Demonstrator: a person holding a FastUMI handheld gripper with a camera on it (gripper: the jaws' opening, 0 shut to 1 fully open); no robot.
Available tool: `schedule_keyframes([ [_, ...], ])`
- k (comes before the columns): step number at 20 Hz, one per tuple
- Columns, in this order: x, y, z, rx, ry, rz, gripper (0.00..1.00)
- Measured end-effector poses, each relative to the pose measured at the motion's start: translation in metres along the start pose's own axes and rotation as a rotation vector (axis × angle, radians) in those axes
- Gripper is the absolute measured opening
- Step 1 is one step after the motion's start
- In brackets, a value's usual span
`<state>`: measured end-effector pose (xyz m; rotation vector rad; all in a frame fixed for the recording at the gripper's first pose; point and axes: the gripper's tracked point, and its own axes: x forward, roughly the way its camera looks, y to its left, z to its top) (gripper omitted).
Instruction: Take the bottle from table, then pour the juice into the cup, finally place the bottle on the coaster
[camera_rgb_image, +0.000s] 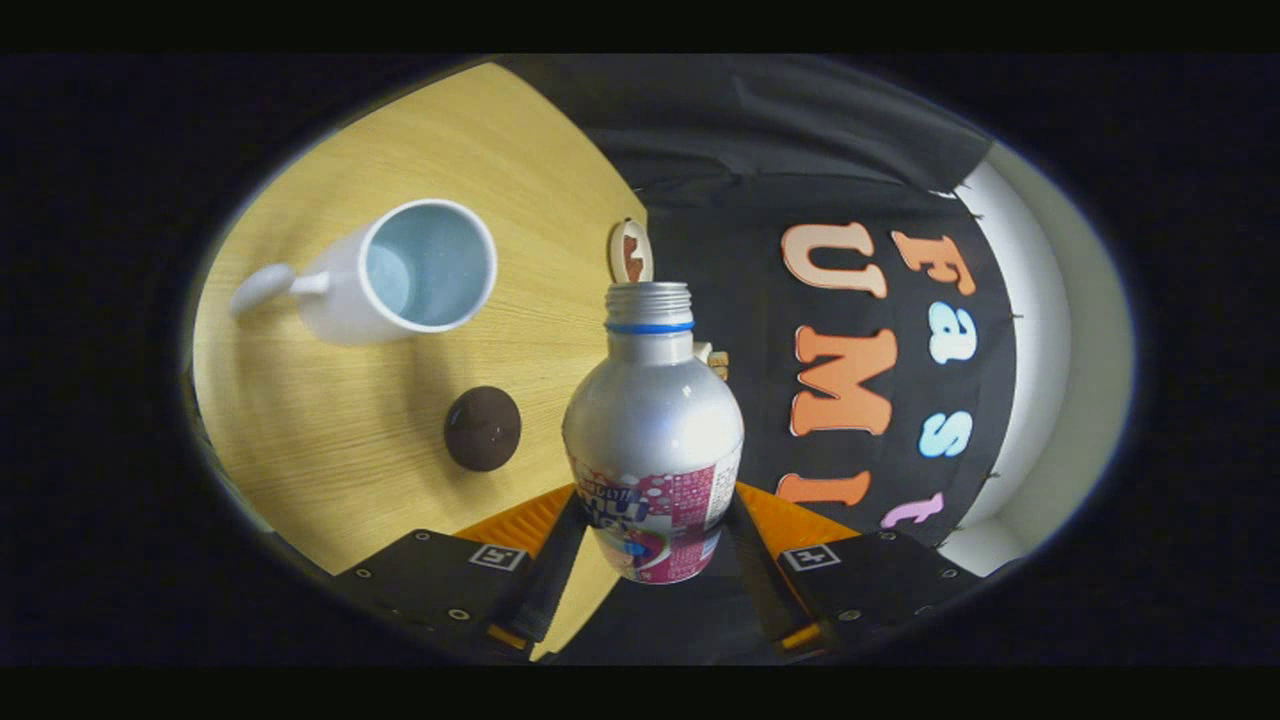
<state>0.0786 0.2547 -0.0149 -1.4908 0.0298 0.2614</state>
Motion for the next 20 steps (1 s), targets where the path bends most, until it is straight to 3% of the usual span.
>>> schedule_keyframes([
  [4,0.012,-0.001,-0.003,0.318,-0.007,0.044,0.78],
  [15,0.048,0.004,-0.002,0.992,-0.054,0.098,0.78],
  [20,0.065,0.023,-0.003,1.222,-0.055,0.144,0.77],
])
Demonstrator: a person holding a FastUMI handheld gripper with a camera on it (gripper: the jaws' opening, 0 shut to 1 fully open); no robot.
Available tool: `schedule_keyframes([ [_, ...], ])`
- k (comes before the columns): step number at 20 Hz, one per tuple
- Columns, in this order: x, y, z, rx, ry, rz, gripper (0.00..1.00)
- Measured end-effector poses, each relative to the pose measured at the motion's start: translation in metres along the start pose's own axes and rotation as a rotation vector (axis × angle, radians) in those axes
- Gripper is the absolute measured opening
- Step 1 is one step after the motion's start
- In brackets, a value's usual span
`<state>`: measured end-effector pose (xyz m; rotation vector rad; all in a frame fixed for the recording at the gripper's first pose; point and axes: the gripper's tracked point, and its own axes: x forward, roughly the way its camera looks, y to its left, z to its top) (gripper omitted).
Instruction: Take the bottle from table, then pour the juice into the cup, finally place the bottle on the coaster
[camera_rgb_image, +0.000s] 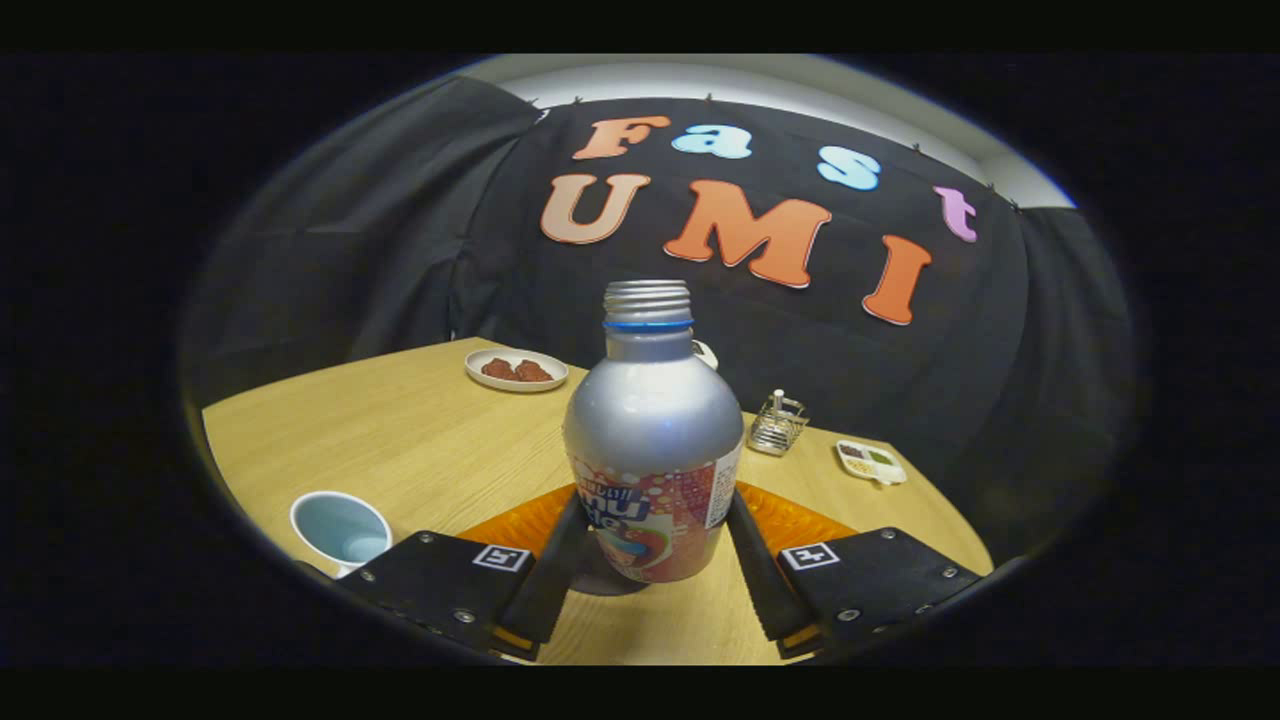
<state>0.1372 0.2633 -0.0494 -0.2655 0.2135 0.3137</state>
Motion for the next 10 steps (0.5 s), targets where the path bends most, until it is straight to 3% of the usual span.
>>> schedule_keyframes([
  [4,0.016,-0.002,-0.020,0.169,0.040,0.022,0.76],
  [10,0.027,0.003,-0.041,0.221,0.066,0.043,0.76],
])
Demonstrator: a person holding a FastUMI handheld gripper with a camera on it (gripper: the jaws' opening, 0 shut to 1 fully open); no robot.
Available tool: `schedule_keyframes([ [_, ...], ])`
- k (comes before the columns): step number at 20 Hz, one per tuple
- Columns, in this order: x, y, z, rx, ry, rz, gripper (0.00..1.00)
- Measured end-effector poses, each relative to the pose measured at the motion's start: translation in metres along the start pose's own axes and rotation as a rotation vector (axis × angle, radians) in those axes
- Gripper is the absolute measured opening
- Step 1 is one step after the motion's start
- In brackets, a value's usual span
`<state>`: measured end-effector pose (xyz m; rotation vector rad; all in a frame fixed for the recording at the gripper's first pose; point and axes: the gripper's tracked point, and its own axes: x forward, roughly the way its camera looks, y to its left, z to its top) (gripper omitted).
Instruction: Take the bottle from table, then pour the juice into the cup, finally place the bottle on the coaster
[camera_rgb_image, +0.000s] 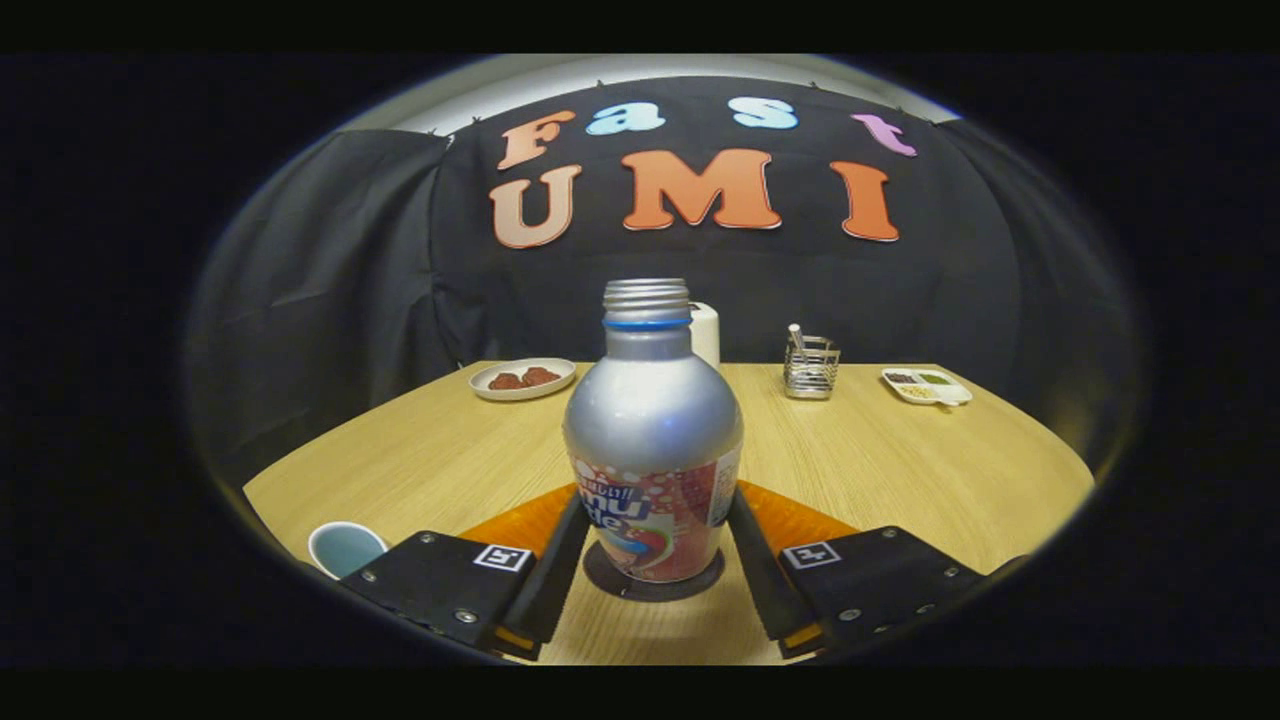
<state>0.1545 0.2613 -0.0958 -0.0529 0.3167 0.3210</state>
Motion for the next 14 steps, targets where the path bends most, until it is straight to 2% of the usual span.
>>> schedule_keyframes([
  [14,0.002,0.002,-0.015,0.001,0.015,0.009,0.79],
])
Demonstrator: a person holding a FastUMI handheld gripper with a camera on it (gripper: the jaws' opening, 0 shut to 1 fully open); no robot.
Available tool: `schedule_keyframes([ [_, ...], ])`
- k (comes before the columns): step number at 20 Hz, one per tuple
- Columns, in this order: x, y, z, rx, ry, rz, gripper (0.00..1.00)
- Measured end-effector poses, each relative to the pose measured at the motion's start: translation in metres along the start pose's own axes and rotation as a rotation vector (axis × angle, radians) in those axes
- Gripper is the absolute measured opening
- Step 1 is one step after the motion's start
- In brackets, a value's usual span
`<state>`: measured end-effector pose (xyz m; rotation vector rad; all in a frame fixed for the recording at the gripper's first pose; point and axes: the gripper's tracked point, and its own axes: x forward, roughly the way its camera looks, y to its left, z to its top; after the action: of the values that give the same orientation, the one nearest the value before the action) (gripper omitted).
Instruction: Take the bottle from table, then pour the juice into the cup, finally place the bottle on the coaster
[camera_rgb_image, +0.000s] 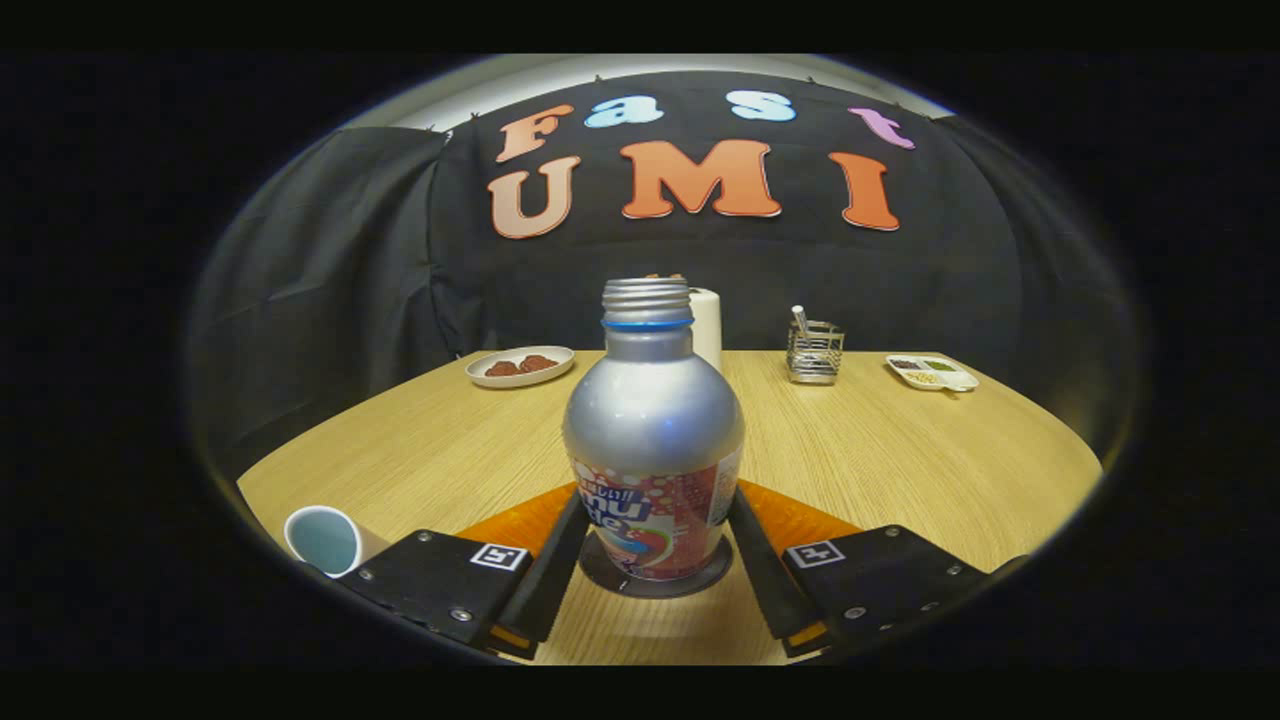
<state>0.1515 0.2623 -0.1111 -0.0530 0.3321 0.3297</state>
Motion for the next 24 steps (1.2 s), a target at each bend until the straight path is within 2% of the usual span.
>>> schedule_keyframes([
  [5,0.002,0.002,-0.003,0.002,0.005,0.007,0.82],
  [10,-0.001,0.003,-0.002,0.005,-0.001,0.006,0.97],
  [18,-0.032,0.004,0.021,0.011,-0.044,-0.001,0.97],
  [24,-0.079,-0.012,0.055,0.000,-0.097,-0.044,0.97],
])
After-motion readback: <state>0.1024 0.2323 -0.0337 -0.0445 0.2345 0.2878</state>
